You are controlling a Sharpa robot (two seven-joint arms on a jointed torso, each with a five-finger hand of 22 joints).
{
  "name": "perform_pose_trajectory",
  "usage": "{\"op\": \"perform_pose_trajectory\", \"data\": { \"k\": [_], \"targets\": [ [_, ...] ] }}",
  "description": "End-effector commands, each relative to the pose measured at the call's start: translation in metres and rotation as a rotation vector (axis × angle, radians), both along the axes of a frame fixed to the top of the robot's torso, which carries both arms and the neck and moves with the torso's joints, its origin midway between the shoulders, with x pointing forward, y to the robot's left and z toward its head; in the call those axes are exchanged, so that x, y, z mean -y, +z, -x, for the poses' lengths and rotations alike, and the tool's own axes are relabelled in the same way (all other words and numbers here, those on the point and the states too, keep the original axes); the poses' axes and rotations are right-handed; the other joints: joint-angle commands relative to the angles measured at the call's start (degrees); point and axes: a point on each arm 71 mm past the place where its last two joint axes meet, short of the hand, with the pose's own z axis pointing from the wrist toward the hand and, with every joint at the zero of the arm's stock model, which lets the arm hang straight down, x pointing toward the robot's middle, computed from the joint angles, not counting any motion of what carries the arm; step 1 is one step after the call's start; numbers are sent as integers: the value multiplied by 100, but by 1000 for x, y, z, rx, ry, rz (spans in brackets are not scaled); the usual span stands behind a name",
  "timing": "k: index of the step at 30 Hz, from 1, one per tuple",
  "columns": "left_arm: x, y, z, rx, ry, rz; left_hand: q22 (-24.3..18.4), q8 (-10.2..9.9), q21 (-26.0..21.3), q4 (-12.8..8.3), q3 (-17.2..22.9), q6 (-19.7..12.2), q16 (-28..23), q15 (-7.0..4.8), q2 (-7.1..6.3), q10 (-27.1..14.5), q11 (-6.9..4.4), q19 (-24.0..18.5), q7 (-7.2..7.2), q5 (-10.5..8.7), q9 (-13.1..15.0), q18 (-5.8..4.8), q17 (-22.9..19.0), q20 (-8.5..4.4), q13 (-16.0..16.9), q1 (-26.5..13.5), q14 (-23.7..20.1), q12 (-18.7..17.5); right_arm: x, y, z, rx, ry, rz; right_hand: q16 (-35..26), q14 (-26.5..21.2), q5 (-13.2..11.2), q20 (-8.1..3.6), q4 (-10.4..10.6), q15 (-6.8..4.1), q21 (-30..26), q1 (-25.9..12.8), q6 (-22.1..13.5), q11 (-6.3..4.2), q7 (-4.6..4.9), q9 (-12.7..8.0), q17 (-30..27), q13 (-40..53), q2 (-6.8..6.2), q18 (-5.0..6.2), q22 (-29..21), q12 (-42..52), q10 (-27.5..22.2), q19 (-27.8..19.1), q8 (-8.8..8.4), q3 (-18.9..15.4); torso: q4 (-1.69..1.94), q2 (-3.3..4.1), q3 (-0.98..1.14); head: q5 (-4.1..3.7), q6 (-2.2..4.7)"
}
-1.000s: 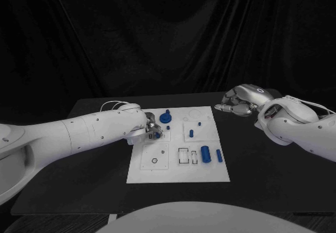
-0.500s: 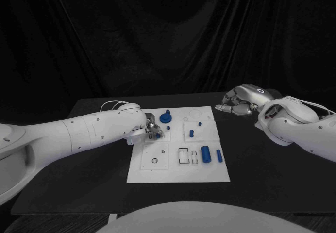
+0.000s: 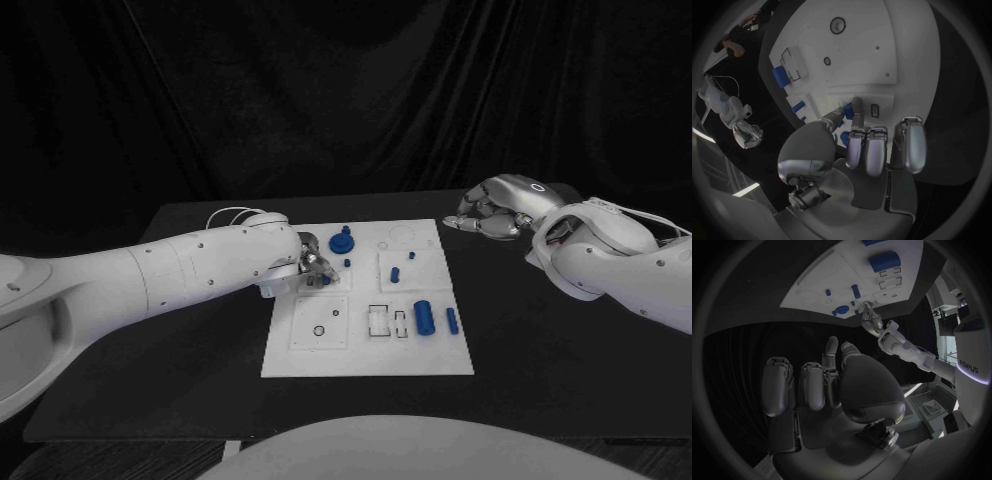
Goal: Assemble the parts on the task board
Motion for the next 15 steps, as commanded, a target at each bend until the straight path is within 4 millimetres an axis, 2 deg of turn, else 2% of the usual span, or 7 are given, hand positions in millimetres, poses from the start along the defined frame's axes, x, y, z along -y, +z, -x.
{"op": "perform_pose_trajectory", "data": {
  "k": [1,4,8,15],
  "targets": [
    [-2,-17,12,-78,-22,-26,799,18,-18,11,-56,-360,15,37,16,599,36,18,-18,-32,50,33,1510,38,1510,34,616,20,2,-2,0,-10,-18,6,-22,392,9,10,14,31,-37,5,-18,37,4,5,390,1509,8,43,1145,20,600,173,-38,22,-1,-1,0,2,0],
    [-3,-17,12,-75,-18,-26,811,83,-16,68,-145,-399,15,35,27,599,34,30,-20,-57,165,30,1510,37,1510,28,616,20,2,-2,0,-11,-18,7,-24,391,10,10,16,32,-37,-6,-19,39,6,7,386,1509,6,43,1145,20,600,173,-42,18,-2,0,0,13,0],
    [-5,-16,11,-66,-19,-34,837,308,-13,176,-350,-471,15,18,36,599,13,56,-48,-112,542,26,1510,24,1510,48,616,20,1,-3,0,-13,-18,7,-22,392,10,11,18,33,-38,-15,-19,40,7,9,390,1509,7,43,1145,20,600,173,-46,15,-3,0,0,27,0],
    [-9,-16,11,-57,-17,-42,863,480,-9,324,-596,-562,15,5,0,599,-1,81,-63,-173,878,21,1510,11,1510,17,616,20,2,-3,0,-16,-18,9,-21,392,11,11,20,34,-43,-27,-18,42,9,11,390,1509,7,44,1143,20,600,172,-50,11,-1,1,0,50,0]
  ]
}}
